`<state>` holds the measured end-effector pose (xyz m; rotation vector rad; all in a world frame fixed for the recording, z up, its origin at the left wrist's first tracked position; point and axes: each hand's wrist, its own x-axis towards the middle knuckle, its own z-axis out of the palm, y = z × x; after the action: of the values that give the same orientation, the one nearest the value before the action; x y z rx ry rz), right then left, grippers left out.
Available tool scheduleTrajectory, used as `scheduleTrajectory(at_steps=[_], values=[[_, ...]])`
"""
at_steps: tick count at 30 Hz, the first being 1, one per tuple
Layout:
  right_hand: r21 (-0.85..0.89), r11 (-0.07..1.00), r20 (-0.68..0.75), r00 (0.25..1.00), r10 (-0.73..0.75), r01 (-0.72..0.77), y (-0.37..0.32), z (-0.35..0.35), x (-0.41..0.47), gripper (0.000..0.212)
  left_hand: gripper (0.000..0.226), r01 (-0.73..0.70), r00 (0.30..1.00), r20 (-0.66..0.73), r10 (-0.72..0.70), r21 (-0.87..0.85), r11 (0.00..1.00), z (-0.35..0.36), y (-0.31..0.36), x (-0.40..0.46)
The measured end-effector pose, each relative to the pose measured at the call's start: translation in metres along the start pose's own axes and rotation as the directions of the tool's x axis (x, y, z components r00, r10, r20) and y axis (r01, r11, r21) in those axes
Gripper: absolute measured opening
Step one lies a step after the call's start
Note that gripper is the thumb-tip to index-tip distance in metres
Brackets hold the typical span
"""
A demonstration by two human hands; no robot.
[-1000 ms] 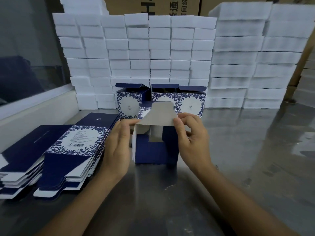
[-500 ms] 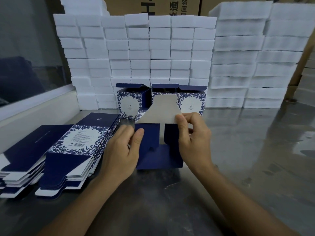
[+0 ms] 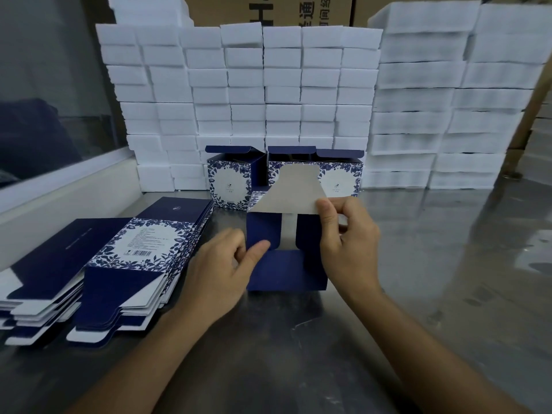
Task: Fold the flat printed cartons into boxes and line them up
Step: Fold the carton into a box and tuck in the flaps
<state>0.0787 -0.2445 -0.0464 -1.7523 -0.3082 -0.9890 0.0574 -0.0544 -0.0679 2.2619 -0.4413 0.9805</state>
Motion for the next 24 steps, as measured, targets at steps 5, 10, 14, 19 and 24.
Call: scheduleTrajectory(at_steps=[5,10,14,19,24], values=[[-0.022,1.0,-0.026,1.0,-0.006,0.005,0.001,-0.003,0.002,0.031,0.046,-0.032,0.997,0.074,0.029,0.046,0.998,0.005,-0.001,-0.001],[-0.011,1.0,-0.028,1.0,0.004,-0.004,0.001,-0.001,0.001,0.024,0.049,-0.023,0.996,0.09,0.02,0.03,0.999,0.005,-0.005,-0.001],[0.022,0.999,-0.073,0.996,0.047,-0.046,0.005,-0.002,0.003,0.029,0.058,0.015,0.974,0.226,-0.035,0.091,0.996,0.005,-0.011,-0.004],[0.086,0.993,-0.114,0.99,0.087,-0.077,0.003,-0.003,0.005,0.023,0.066,0.052,0.966,0.252,-0.05,0.001,0.999,0.009,-0.015,-0.006],[0.101,0.991,-0.102,0.991,0.092,-0.082,0.006,-0.003,0.005,0.022,0.055,0.038,0.976,0.217,-0.027,-0.047,0.998,0.015,-0.014,-0.008]])
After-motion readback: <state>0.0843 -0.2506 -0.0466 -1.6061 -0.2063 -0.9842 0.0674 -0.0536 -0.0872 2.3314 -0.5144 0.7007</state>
